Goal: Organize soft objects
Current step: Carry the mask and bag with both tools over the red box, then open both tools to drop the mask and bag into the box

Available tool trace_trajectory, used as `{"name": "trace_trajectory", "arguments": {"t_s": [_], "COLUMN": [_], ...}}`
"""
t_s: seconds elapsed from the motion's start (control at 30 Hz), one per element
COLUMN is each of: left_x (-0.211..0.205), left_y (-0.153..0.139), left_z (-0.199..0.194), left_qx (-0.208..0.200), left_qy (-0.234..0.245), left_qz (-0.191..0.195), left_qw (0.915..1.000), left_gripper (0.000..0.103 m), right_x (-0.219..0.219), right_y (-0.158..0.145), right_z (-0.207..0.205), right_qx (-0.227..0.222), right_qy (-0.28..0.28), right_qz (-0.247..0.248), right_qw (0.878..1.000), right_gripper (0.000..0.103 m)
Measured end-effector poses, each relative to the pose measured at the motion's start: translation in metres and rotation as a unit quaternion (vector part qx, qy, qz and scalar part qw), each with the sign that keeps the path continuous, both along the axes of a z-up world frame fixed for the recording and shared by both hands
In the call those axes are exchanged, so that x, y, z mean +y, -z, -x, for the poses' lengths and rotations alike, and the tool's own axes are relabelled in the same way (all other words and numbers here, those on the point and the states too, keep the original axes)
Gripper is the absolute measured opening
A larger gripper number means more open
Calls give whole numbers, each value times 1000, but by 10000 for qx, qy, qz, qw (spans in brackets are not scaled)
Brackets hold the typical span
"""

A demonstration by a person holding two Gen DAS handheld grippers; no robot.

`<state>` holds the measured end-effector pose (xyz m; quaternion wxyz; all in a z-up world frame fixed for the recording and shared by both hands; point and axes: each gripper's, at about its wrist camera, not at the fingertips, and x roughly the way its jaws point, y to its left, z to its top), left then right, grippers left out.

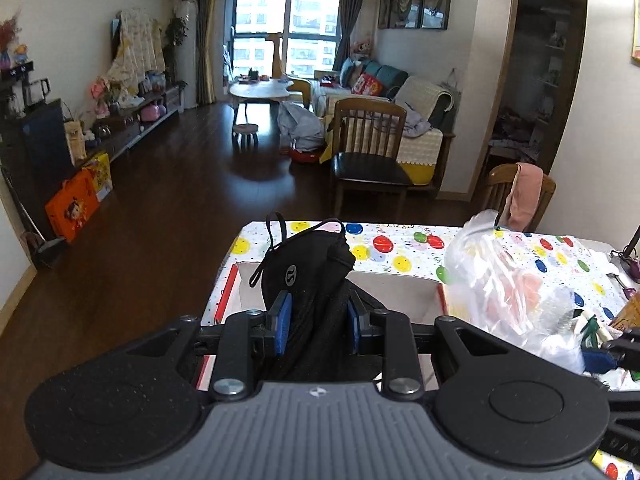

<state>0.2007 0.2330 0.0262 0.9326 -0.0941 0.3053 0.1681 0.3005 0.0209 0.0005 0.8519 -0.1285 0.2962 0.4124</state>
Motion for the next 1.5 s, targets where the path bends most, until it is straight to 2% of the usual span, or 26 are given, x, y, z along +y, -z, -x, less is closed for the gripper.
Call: {"name": "trace_trajectory", "arguments": {"t_s": [0.23, 0.47, 0.67, 0.9, 1.07, 1.3, 1.33, 1.37, 1.4, 1.47, 1.5], "left_x": [39, 45, 49, 47, 49, 52, 53, 53, 54, 55, 55], "left_y": [29, 68, 97, 128, 146, 160, 160, 161, 161, 160, 159], "left_z": [-38, -73, -99, -122, -125, -123, -123, -122, -122, -122, -120], "left_qx": [222, 572, 933, 1441, 1737, 1896, 1912, 1917, 1911, 1884, 1849], "left_qy": [168, 338, 480, 716, 877, 899, 894, 900, 917, 934, 932], "left_qz": [27, -370, -354, -499, -402, -197, -185, -155, -118, -79, -85], "left_qw": [9996, 9971, 9938, 9857, 9801, 9775, 9773, 9772, 9772, 9776, 9783], "left_gripper": [28, 28, 28, 28, 28, 29, 30, 36, 52, 75, 76], "right_x": [54, 93, 119, 133, 137, 134, 133, 131, 130, 127, 126], "right_y": [35, 71, 94, 114, 124, 127, 127, 127, 127, 126, 126], "right_z": [-15, -27, -28, -30, -32, -40, -42, -44, -44, -45, -45], "right_qx": [50, 3, -74, 47, 56, 221, 242, 256, 267, 268, 256], "right_qy": [177, 185, -34, -148, -179, -107, -98, -78, -57, -63, -58], "right_qz": [621, 1222, 1677, 1926, 2047, 1952, 1937, 1920, 1896, 1837, 1820], "right_qw": [9979, 9923, 9858, 9812, 9786, 9804, 9807, 9810, 9815, 9826, 9830], "right_gripper": [24, 24, 24, 25, 25, 33, 34, 36, 38, 40, 42]}}
